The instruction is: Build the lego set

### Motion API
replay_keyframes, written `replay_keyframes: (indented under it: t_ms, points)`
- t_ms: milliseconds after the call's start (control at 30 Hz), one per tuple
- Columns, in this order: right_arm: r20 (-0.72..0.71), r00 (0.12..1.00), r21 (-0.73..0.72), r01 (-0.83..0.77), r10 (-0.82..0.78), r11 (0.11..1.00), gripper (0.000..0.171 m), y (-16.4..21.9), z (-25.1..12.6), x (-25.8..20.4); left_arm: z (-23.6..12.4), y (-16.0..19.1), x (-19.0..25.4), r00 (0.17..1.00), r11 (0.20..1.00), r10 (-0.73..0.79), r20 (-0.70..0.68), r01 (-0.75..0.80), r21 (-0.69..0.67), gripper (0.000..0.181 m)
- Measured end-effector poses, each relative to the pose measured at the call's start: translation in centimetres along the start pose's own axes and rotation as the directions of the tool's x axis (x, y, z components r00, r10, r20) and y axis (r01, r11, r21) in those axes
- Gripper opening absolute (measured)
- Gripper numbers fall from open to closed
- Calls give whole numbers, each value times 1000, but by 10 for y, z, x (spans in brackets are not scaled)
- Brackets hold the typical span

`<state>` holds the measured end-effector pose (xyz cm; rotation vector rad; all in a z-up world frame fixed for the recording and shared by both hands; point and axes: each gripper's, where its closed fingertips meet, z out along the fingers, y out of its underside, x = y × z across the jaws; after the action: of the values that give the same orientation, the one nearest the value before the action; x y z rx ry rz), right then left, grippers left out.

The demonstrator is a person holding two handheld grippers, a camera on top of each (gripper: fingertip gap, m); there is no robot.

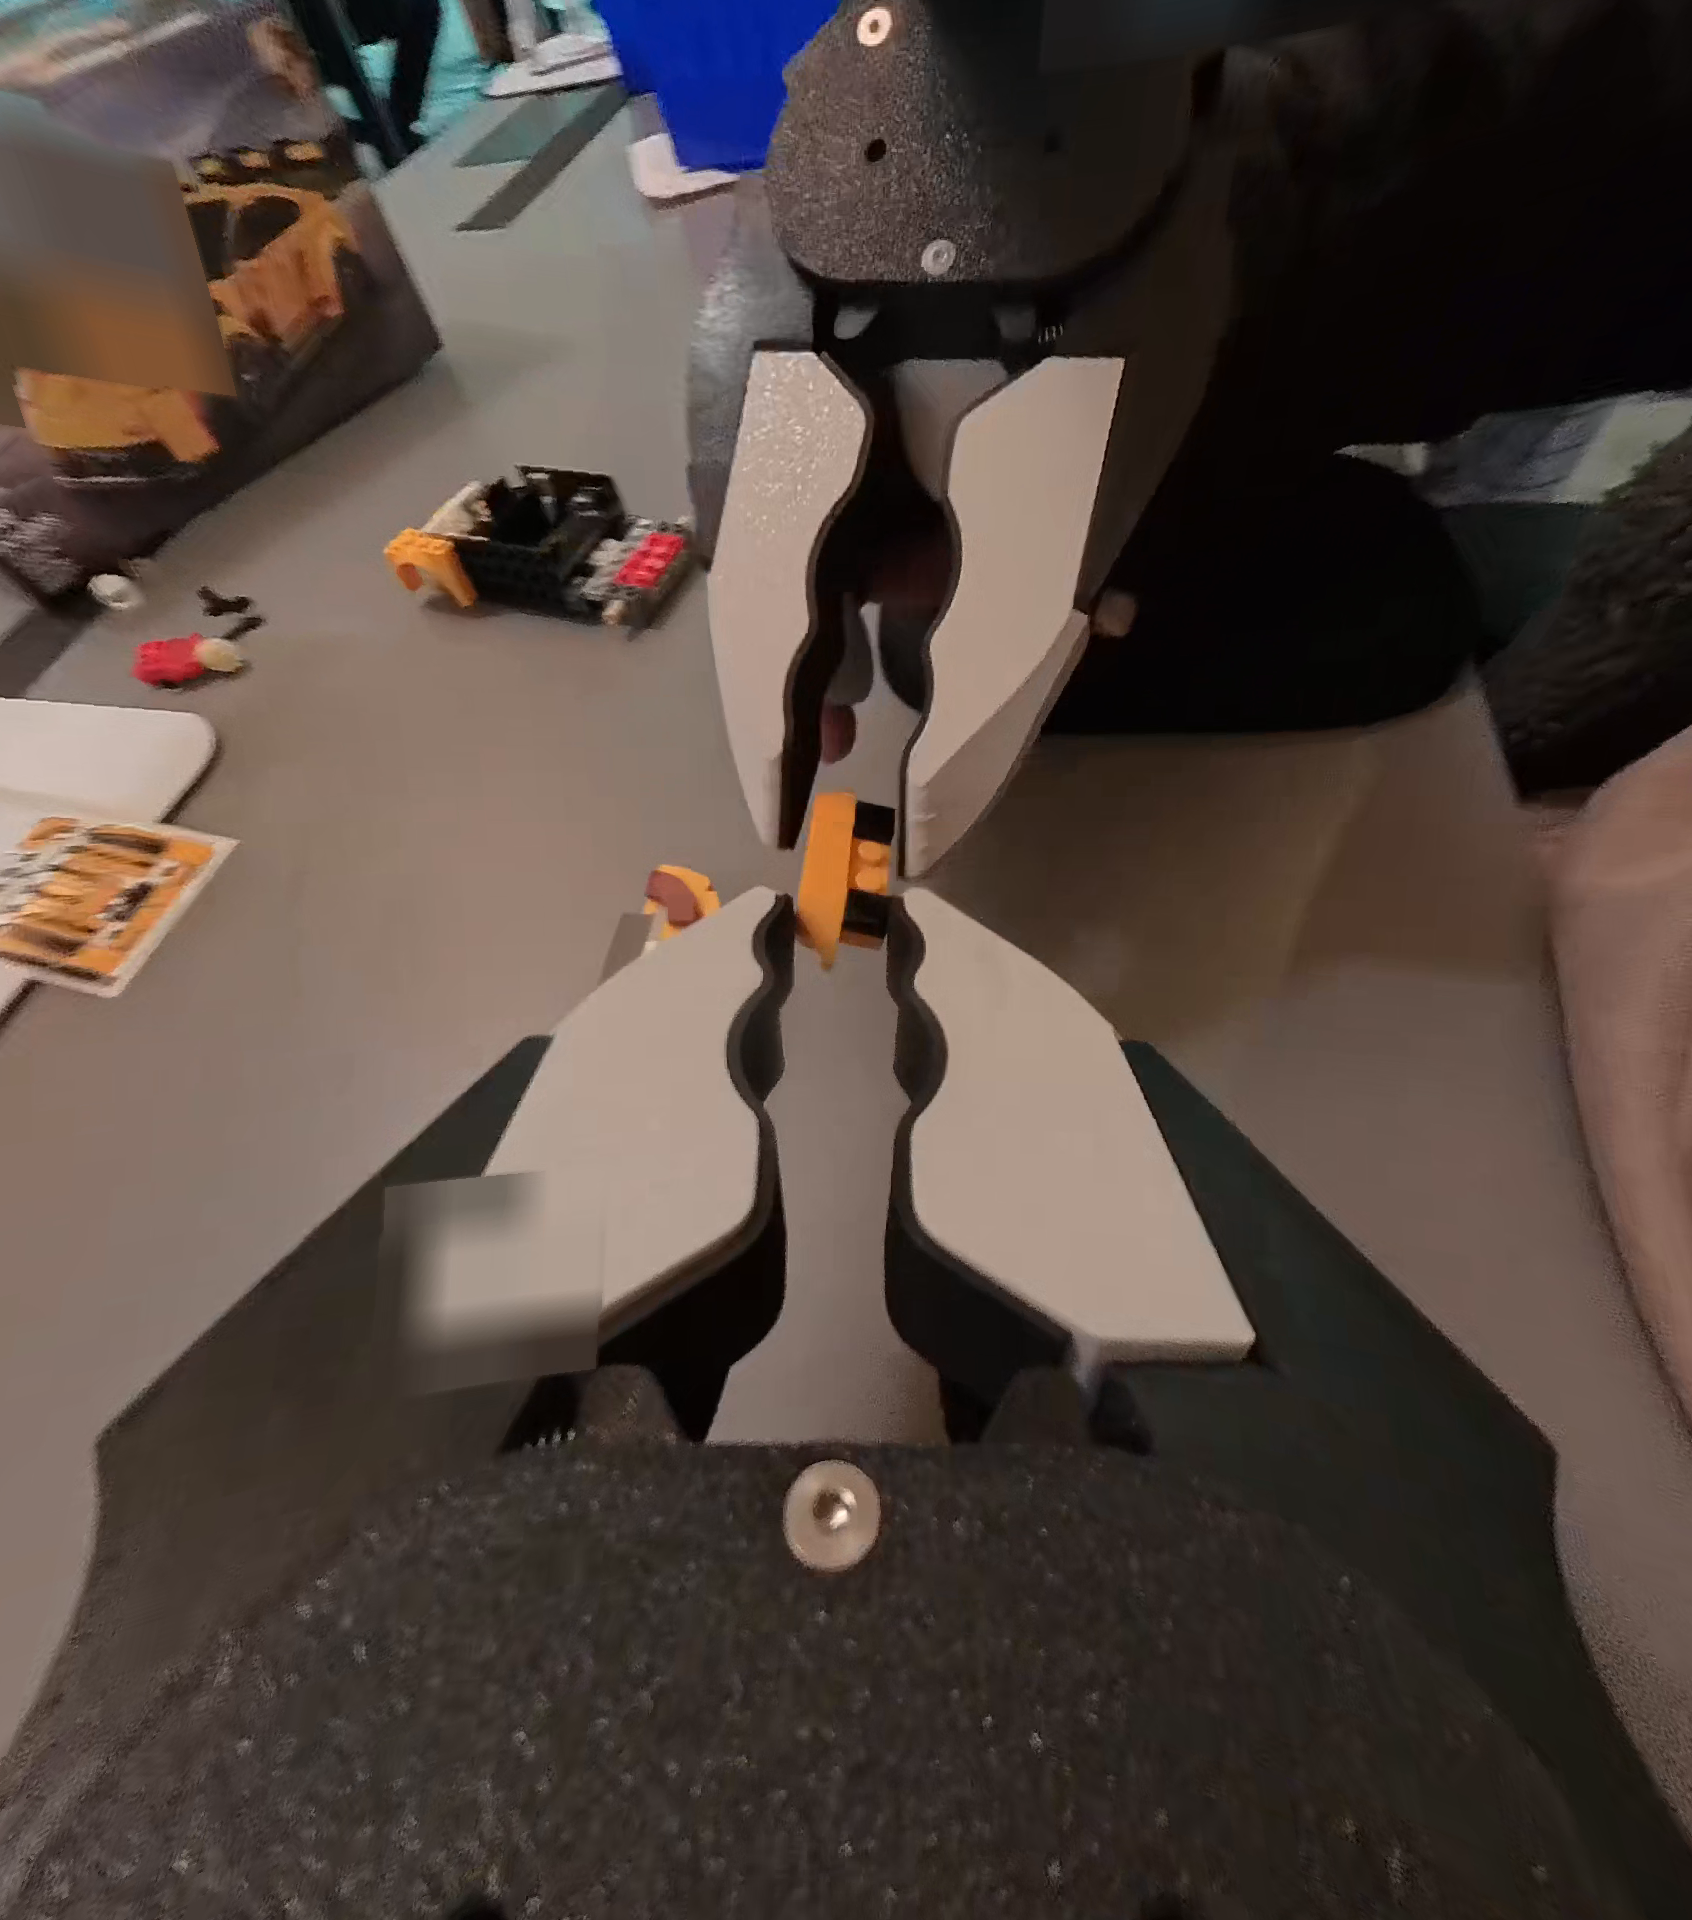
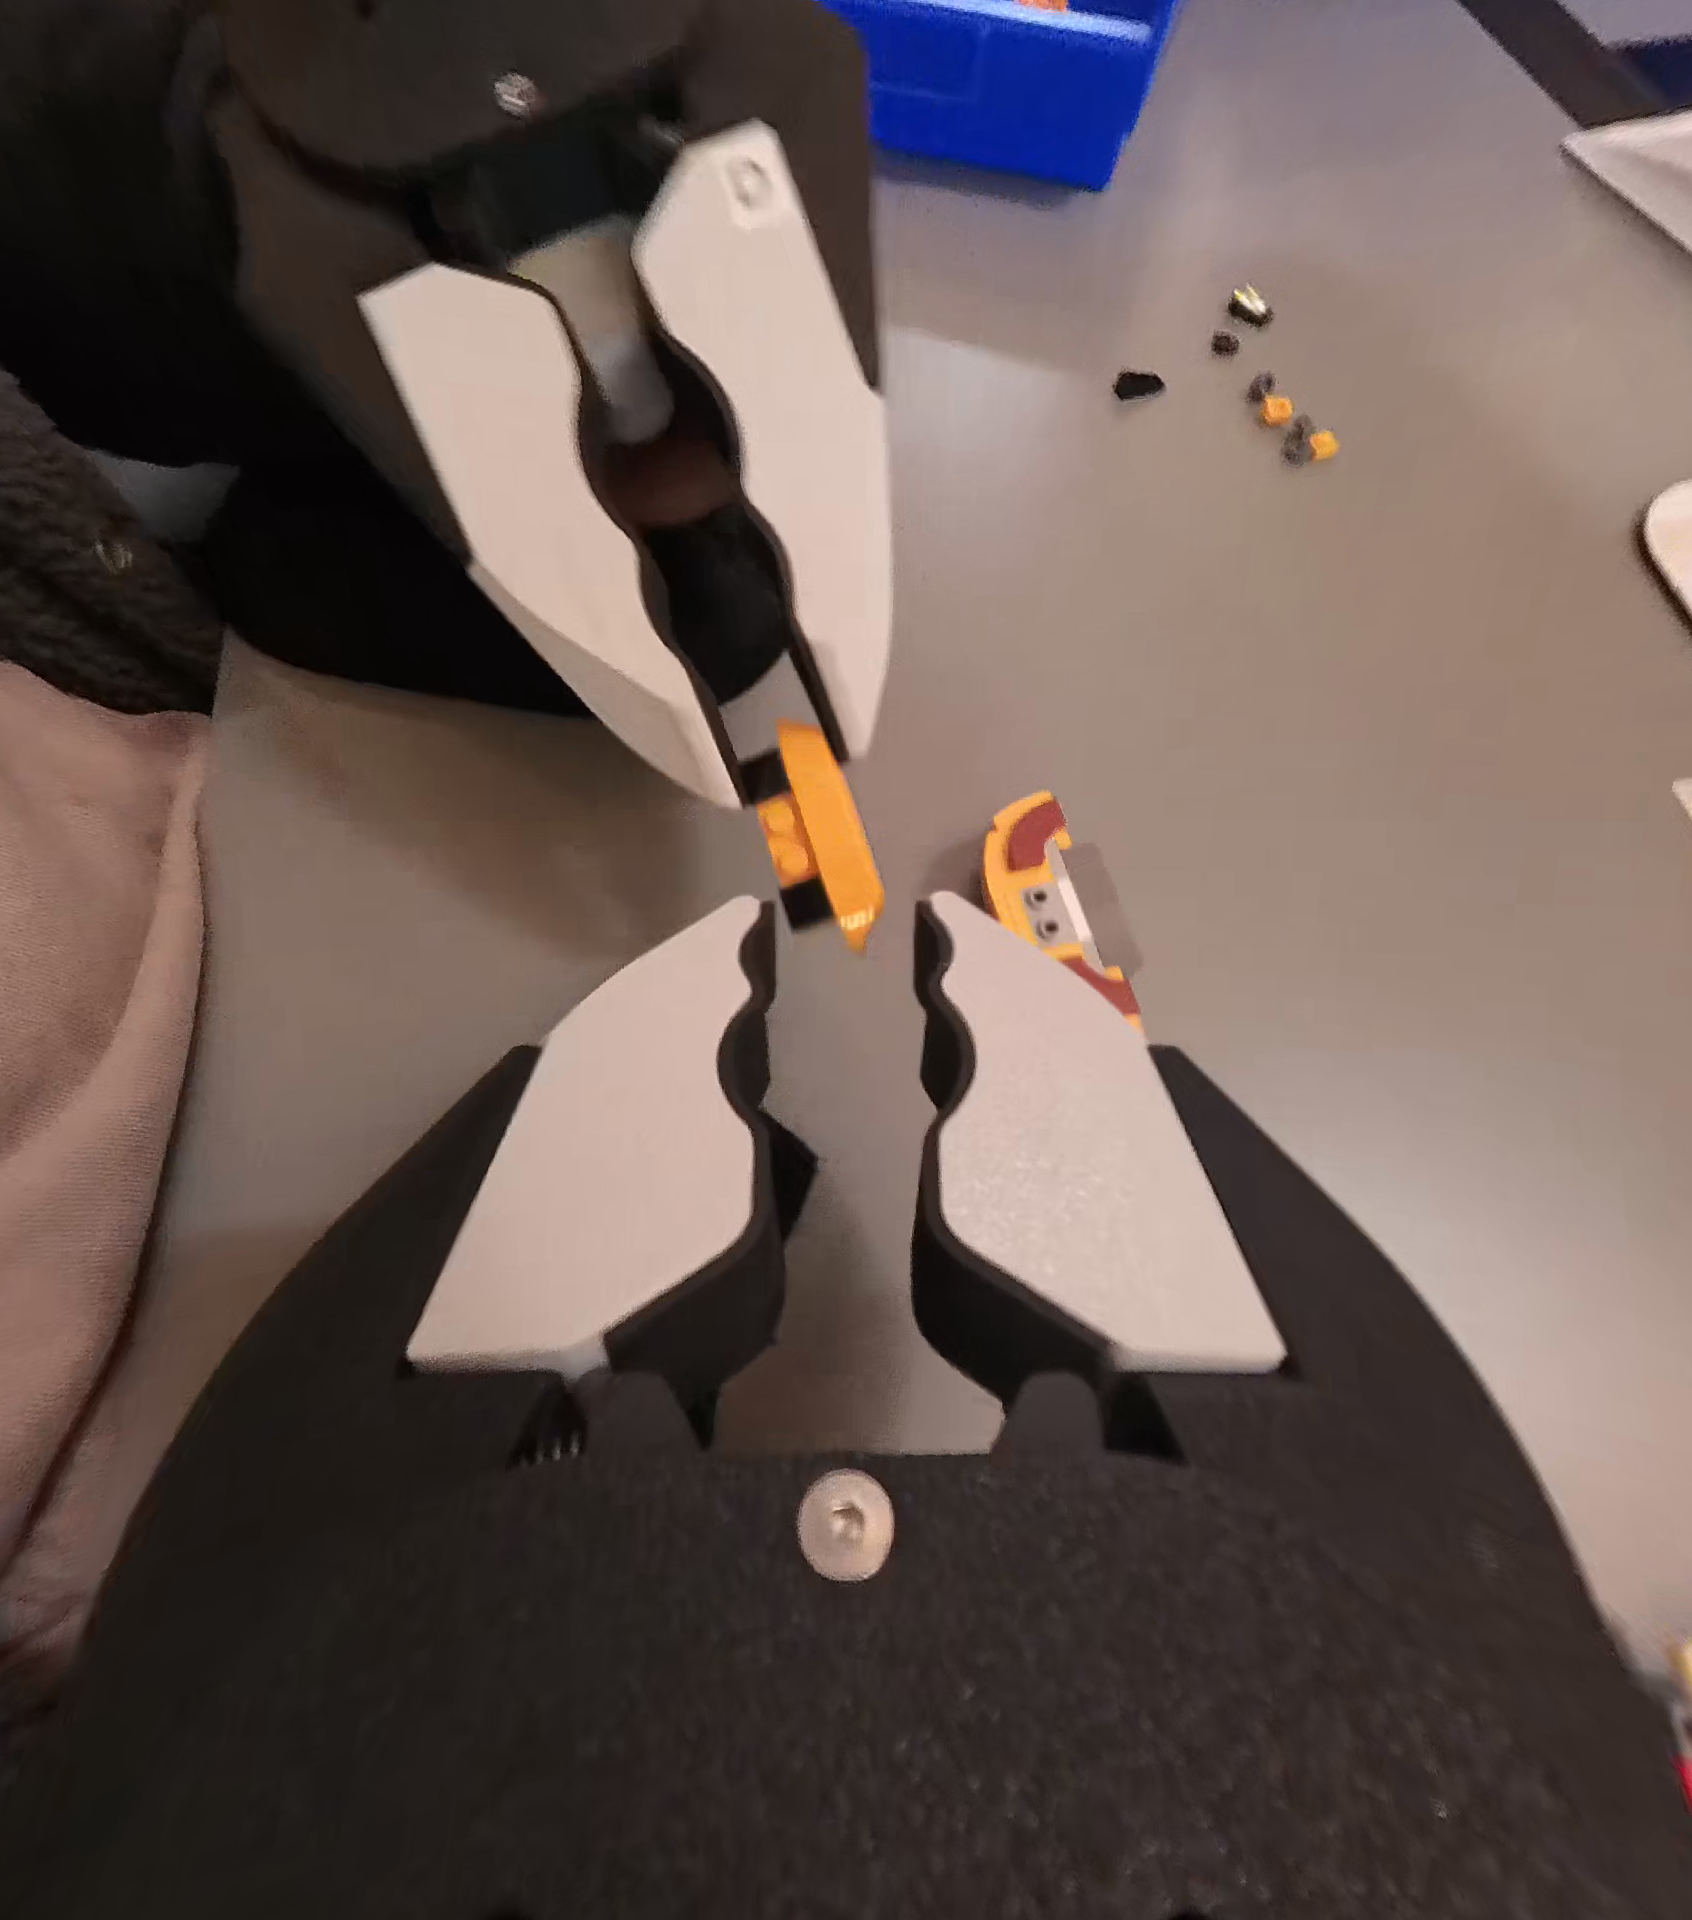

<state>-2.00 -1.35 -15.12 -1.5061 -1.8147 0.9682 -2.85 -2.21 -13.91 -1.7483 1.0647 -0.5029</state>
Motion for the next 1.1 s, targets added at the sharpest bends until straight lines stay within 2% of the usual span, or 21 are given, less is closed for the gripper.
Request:
replay_keyframes:
  t_ms: [67,167,300,433,567,667,767,867,1000,1100]
  points:
    - [-5,995,21,-101,101,995,31,1,-7,2,-7,1,-6,993,999,40,107,-38,-15,17]
    - [83,941,105,-335,328,936,31,-7,-14,-11,-18,-1,-14,955,993,122,270,-118,-30,17]
    - [148,874,218,-486,464,846,31,-29,-9,-30,-27,-20,-12,891,974,210,403,-228,-2,17]
    - [197,807,368,-587,557,721,32,-54,-10,-22,-30,-35,-9,814,937,314,489,-348,-23,17]
    - [262,745,429,-659,613,618,29,-70,-17,-19,-38,-46,-7,699,888,407,588,-454,-75,17]
    - [296,711,459,-692,638,558,29,-80,-21,-19,-44,-53,-5,546,810,517,659,-560,-172,17]
    - [365,662,471,-738,655,484,28,-88,-26,-19,-47,-59,-2,448,751,575,685,-621,-225,17]
    - [435,607,472,-783,665,406,20,-94,-29,-16,-46,-63,4,365,686,632,683,-674,-274,17]
    - [438,616,471,-777,655,417,17,-94,-29,-17,-43,-61,8,342,654,662,667,-698,-292,13]
    - [388,666,482,-736,638,475,17,-90,-30,-14,-39,-57,12,426,694,636,643,-681,-235,13]
